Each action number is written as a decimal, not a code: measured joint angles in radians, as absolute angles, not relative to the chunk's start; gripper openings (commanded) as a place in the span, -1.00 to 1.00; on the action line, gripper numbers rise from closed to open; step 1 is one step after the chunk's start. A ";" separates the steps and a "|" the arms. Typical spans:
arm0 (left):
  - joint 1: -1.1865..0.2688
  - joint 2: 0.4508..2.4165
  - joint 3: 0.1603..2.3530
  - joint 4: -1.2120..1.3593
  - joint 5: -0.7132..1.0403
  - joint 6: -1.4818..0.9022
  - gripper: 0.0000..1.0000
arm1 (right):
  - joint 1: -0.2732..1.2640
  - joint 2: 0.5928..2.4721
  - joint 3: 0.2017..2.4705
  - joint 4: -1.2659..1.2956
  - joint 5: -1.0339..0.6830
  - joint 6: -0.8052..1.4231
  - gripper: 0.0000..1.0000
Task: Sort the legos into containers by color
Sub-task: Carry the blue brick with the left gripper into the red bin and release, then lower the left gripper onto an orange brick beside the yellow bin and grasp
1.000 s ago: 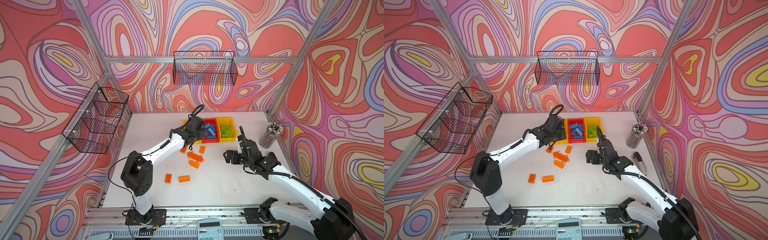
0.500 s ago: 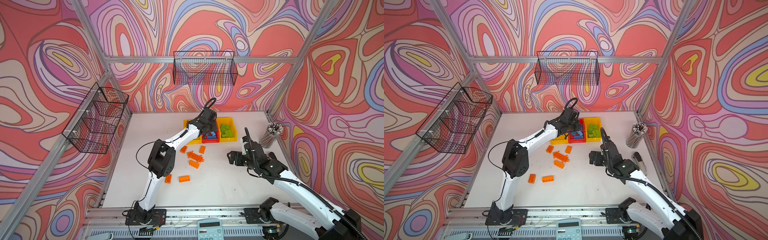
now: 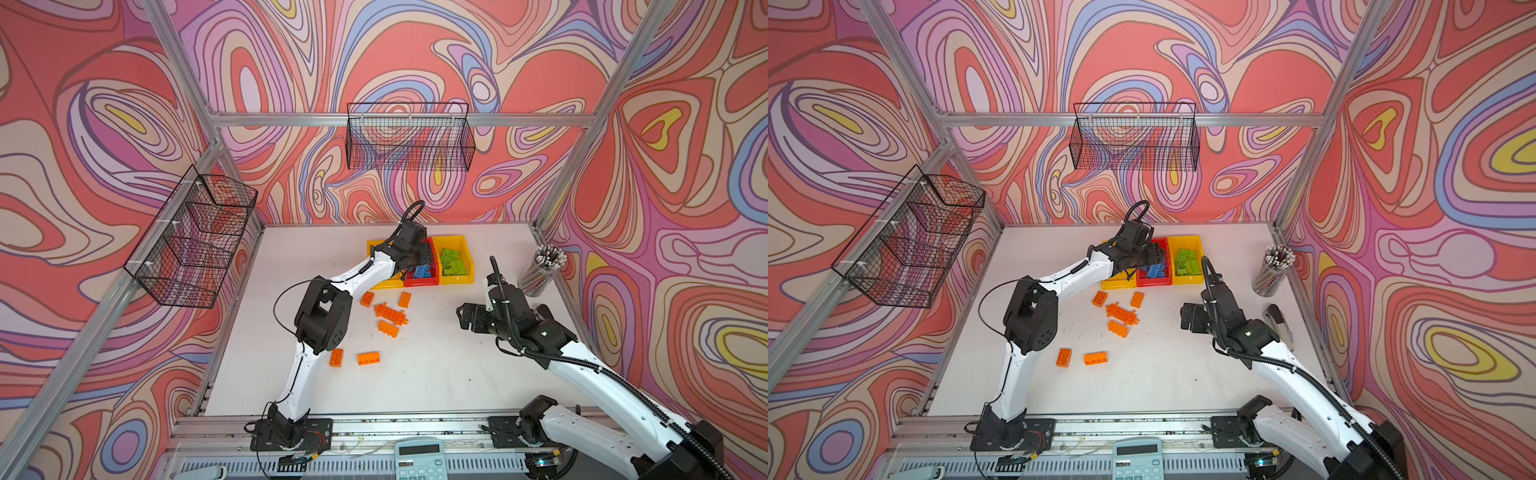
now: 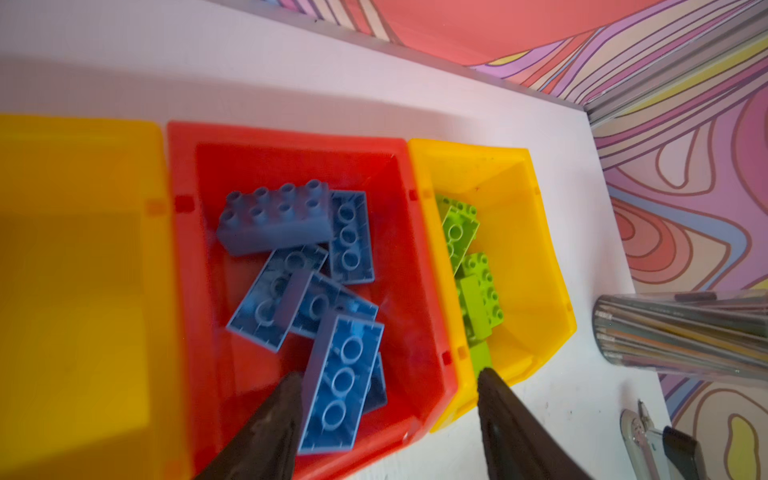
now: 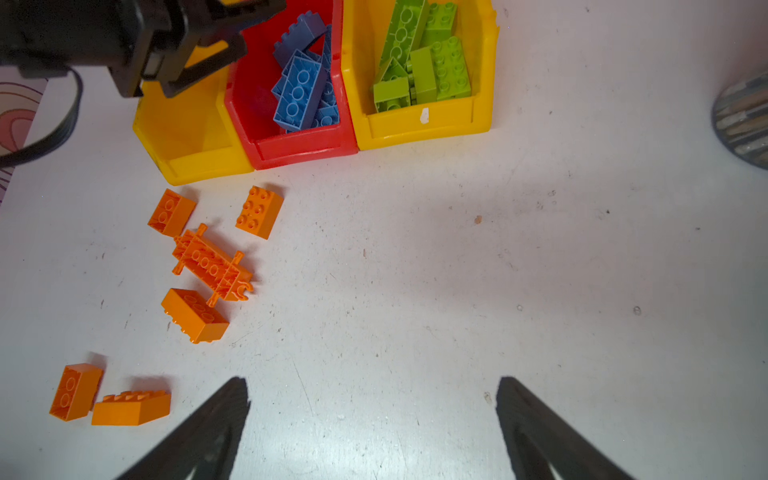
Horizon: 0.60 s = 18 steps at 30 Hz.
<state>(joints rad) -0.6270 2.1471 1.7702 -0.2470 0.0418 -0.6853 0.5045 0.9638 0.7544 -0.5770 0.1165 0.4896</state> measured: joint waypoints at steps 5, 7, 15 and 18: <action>-0.628 1.859 1.441 -0.171 0.013 -0.684 0.35 | 0.505 0.971 0.757 -0.577 0.117 0.490 0.96; -0.628 1.756 1.351 -0.159 -0.014 -0.681 0.35 | 0.505 0.986 0.764 -0.574 0.115 0.490 0.97; -0.628 1.480 1.047 -0.188 -0.118 -0.630 0.40 | 0.505 1.061 0.782 -0.530 0.069 0.490 0.96; -0.628 1.439 0.957 -0.215 -0.152 -0.599 0.59 | 0.505 1.085 0.788 -0.505 0.044 0.490 0.96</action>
<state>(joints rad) -0.6285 1.4395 0.9565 -0.2153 -0.1520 -0.5991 0.5049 1.0847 0.7876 -0.5053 0.0441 0.4904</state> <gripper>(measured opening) 0.728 0.982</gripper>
